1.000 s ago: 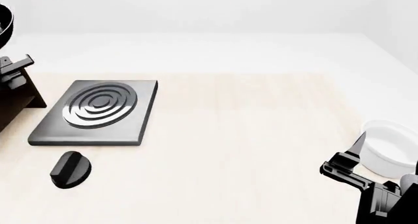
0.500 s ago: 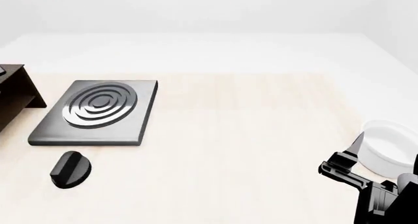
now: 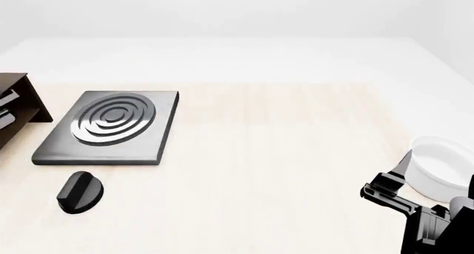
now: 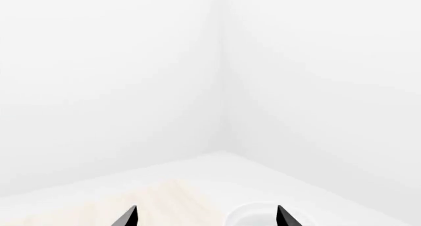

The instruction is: Put the frying pan on top of the cabinet.

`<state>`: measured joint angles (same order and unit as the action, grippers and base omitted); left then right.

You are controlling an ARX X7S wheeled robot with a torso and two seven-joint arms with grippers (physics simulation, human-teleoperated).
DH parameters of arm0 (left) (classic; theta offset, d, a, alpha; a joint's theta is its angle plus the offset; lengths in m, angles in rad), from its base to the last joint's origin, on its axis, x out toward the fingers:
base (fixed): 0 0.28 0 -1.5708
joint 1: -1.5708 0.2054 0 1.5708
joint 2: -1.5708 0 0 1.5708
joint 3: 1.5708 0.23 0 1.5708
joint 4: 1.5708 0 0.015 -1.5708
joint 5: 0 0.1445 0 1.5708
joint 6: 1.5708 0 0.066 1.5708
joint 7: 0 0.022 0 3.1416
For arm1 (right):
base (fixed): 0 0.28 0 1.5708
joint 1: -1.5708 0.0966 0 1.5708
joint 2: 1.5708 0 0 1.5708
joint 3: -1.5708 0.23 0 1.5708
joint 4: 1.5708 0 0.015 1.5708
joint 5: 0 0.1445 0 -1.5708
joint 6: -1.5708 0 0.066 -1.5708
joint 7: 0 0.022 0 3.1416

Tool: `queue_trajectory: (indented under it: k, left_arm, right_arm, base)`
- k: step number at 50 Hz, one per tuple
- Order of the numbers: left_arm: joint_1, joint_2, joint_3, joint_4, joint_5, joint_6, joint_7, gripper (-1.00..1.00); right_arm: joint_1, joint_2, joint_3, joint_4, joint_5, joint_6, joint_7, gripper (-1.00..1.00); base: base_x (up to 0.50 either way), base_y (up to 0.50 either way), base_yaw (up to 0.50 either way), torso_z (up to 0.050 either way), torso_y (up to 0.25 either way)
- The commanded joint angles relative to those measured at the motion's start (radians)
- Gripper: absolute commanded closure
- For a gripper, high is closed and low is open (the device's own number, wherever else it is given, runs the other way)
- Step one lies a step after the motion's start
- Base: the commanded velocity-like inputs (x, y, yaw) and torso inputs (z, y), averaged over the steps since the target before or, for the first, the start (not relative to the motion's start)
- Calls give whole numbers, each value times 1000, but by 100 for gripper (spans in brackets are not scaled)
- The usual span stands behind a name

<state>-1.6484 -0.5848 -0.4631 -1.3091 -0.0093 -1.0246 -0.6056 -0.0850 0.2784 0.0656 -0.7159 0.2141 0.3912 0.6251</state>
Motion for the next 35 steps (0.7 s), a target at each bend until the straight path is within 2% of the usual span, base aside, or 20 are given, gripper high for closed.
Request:
queue_trajectory:
  k: [1, 22, 23, 29, 35]
  left_arm:
    - [25, 4, 19, 1, 7, 19, 8, 100]
    - [-11, 22, 115, 1, 19, 18, 73, 100]
    - [-35, 49, 178, 0, 43, 54, 139, -100]
    - [-100, 96, 266, 1, 47, 86, 198, -100]
    - [-188, 159, 273, 1, 23, 121, 197, -100]
  right_arm:
    - [-1, 4, -5, 1, 0, -2, 4, -100]
    - [0, 10, -7, 1, 7, -3, 11, -100]
    - [1, 10, -8, 5, 8, -5, 10, -100]
    - [2, 12, -8, 5, 11, -4, 11, -100]
    - [-1, 15, -9, 1, 12, -5, 13, -100]
  base:
    - [0, 0, 0, 0, 0]
    - [0, 0, 0, 0, 1]
    - [0, 0, 0, 0, 0]
    - [0, 0, 0, 0, 0]
    - [0, 0, 0, 0, 0]
